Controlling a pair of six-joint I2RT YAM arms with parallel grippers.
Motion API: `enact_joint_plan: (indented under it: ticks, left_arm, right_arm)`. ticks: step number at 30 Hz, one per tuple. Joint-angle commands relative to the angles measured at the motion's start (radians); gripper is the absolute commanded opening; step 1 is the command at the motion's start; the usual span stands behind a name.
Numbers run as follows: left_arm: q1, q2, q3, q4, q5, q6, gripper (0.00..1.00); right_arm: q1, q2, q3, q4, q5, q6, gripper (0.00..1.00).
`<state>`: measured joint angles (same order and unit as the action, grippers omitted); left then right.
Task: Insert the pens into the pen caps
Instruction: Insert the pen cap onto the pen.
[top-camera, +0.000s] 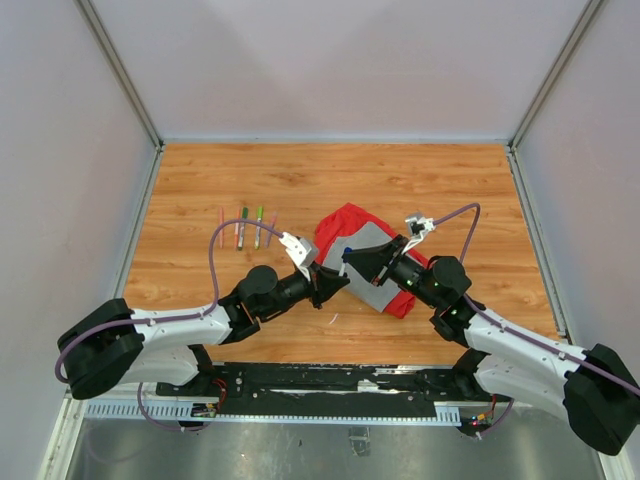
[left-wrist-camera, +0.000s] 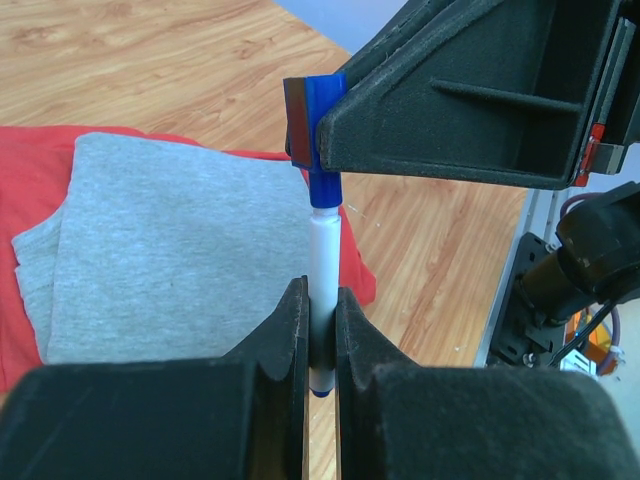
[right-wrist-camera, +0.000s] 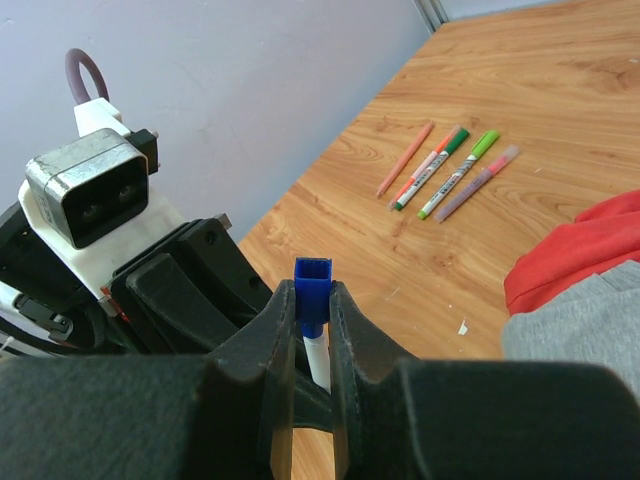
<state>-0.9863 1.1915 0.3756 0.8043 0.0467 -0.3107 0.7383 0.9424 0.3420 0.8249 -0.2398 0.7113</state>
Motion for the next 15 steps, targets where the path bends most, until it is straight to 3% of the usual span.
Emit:
enact_joint_plan:
  ticks: [1,15]
  left_arm:
    - [-0.011,0.004,0.027,0.038,-0.007,0.021,0.01]
    - [-0.012,-0.004,0.028,0.030,-0.019,0.024,0.01]
  right_arm:
    - [0.000,-0.013,-0.001,-0.074,-0.023,-0.001,0.01]
    - [0.102,0.014,-0.050,-0.137,0.032,-0.015,0.00]
